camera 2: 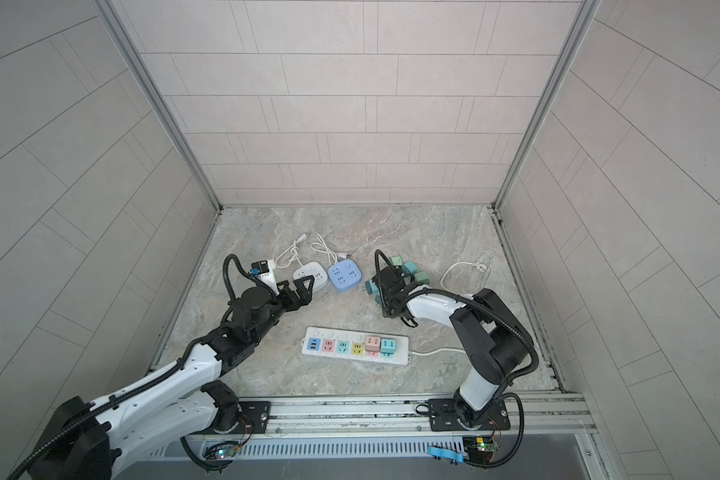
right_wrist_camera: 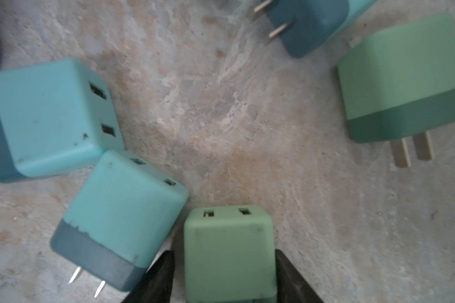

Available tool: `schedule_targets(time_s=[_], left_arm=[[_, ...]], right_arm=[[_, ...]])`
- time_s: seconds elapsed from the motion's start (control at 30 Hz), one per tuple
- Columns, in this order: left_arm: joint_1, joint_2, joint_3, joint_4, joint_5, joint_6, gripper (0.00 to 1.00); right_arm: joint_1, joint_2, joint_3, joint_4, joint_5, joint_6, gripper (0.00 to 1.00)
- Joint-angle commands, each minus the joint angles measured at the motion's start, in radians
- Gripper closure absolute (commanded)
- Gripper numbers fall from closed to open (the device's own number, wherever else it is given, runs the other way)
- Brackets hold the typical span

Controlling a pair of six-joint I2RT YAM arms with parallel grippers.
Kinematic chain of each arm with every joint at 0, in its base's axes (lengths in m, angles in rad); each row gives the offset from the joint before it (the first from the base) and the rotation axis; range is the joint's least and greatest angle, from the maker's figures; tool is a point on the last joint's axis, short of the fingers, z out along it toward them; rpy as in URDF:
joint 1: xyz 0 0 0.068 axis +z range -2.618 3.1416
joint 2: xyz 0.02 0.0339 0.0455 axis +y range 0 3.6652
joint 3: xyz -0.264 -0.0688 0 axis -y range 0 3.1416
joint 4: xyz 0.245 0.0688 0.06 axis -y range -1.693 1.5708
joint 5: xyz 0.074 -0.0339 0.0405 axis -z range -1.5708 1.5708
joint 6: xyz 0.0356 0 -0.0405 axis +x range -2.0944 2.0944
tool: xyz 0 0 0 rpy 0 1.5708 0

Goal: Insert the plug

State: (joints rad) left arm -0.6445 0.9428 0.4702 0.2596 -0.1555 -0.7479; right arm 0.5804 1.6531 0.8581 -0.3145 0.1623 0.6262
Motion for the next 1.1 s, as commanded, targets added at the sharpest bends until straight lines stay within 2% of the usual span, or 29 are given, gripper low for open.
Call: schedule_targets(time_s=[0.0, 0.13, 0.23, 0.4, 0.53, 0.63, 0.77, 1.07], left_arm=[[-0.101, -0.012, 0.133, -0.172, -0.042, -0.199, 0.00], [-0.184, -0.045, 0.234, -0.355, -0.090, -0.216, 0.00], [-0.227, -0.069, 0.219, -0.351, -0.144, -0.220, 0.00], [-0.241, -0.024, 0.234, -0.386, -0.164, -0.236, 0.00], [-0.272, 0.030, 0.284, -0.457, -0.220, -0.234, 0.00], [-0.295, 0.044, 0.319, -0.511, -0.251, -0.226, 0.00], [-0.322, 0.022, 0.316, -0.504, -0.288, -0.208, 0.00], [-0.333, 0.023, 0.306, -0.492, -0.295, -0.189, 0.00]], right_arm=[[-0.012, 0.037, 0.019, -0.018, -0.006, -0.035, 0.43], [-0.032, 0.051, 0.020, -0.021, -0.005, -0.049, 0.46], [-0.053, 0.056, -0.008, 0.014, -0.016, -0.047, 0.47], [-0.076, 0.058, -0.053, 0.064, -0.022, -0.043, 0.49], [-0.077, 0.033, -0.109, 0.129, -0.076, -0.051, 0.57], [-0.076, 0.019, -0.121, 0.132, -0.075, -0.056, 0.64], [-0.076, -0.004, -0.128, 0.129, -0.057, -0.056, 0.68], [-0.076, -0.087, -0.138, 0.143, -0.053, -0.048, 0.72]])
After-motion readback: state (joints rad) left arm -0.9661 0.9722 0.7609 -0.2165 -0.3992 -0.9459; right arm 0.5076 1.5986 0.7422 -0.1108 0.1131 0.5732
